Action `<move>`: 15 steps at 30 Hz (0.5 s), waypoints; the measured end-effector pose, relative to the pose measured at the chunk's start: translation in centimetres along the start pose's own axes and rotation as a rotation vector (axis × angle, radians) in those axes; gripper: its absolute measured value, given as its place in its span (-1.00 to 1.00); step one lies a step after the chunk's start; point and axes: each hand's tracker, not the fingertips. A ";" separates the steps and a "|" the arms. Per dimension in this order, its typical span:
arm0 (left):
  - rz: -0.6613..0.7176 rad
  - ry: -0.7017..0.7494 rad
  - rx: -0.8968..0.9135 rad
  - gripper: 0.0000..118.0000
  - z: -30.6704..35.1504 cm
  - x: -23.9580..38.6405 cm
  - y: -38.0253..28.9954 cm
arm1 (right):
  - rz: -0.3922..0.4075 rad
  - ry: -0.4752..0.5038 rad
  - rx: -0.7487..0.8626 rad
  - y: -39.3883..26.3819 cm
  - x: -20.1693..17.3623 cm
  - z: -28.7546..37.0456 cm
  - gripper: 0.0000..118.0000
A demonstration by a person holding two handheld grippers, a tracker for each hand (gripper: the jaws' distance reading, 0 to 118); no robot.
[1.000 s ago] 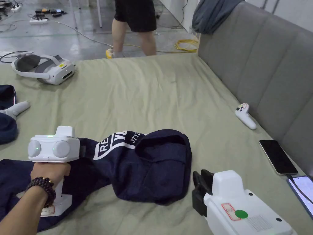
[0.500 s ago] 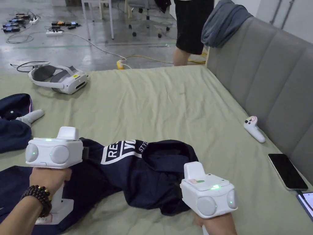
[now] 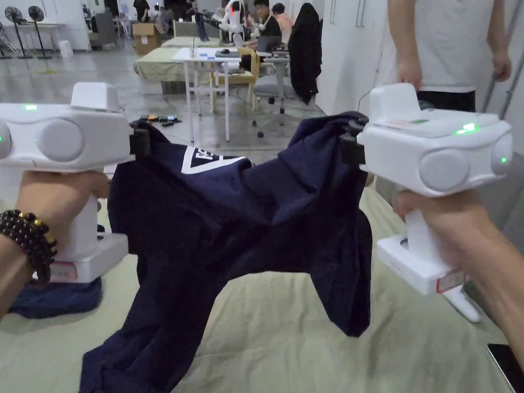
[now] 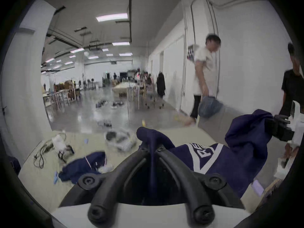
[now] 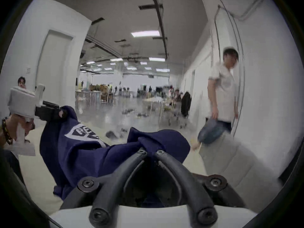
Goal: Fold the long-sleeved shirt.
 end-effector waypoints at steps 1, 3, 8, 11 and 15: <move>0.009 0.005 0.010 -0.89 0.1 0.3 2.7 | 0.012 -0.013 0.024 2.9 0.5 -1.0 -0.96; -0.015 0.033 0.051 -0.89 -0.1 0.6 6.8 | 0.010 -0.022 0.051 7.5 1.4 -2.3 -0.96; -0.063 0.120 0.091 -0.89 -0.5 1.8 14.2 | 0.013 -0.057 0.062 16.5 3.7 -4.2 -0.96; -0.025 0.121 0.113 -0.89 -0.8 2.1 15.7 | -0.016 -0.089 0.054 18.6 5.0 -5.1 -0.96; -0.012 0.098 0.107 -0.89 -2.2 2.6 14.3 | -0.040 -0.097 0.043 16.5 5.2 -5.6 -0.96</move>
